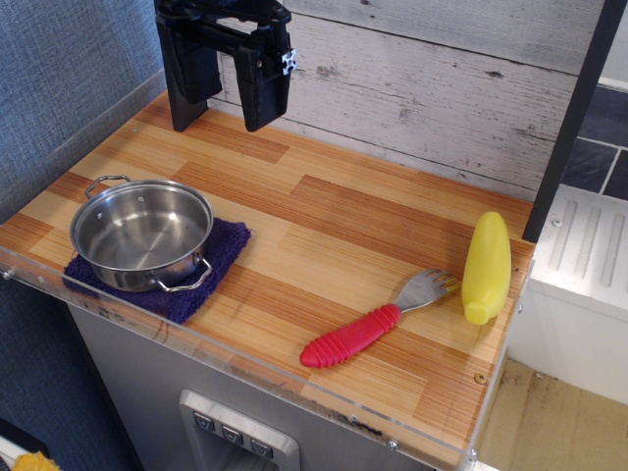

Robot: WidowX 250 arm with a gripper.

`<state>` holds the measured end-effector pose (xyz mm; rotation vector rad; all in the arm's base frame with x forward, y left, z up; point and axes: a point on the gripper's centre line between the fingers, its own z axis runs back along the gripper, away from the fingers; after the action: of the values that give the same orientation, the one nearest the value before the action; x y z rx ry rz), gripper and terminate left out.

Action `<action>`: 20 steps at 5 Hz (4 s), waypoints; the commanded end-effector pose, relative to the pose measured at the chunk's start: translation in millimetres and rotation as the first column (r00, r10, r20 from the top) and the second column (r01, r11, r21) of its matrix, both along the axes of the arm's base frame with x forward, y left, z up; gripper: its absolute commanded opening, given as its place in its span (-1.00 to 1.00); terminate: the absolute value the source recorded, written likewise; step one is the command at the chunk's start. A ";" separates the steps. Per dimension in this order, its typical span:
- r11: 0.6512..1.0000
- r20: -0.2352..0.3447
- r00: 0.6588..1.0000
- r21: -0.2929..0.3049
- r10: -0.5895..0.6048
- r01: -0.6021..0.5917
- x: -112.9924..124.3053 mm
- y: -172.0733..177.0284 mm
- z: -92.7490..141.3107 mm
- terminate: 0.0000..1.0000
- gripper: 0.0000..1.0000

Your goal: Place the spatula on the table behind the pot

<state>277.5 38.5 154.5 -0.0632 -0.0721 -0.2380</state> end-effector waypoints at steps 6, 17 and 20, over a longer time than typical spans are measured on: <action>0.970 0.033 0.979 0.152 -0.199 0.192 -47.4 -103.4 -67.4 -1.00 1.00; 0.977 0.039 0.981 0.101 -0.191 0.186 -30.5 -99.2 -145.7 -1.00 -1.00; 0.997 0.103 0.994 0.074 -0.036 0.029 -24.2 -112.8 -70.8 -1.00 -1.00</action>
<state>250.8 -73.5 75.7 0.0239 -0.1241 -0.2601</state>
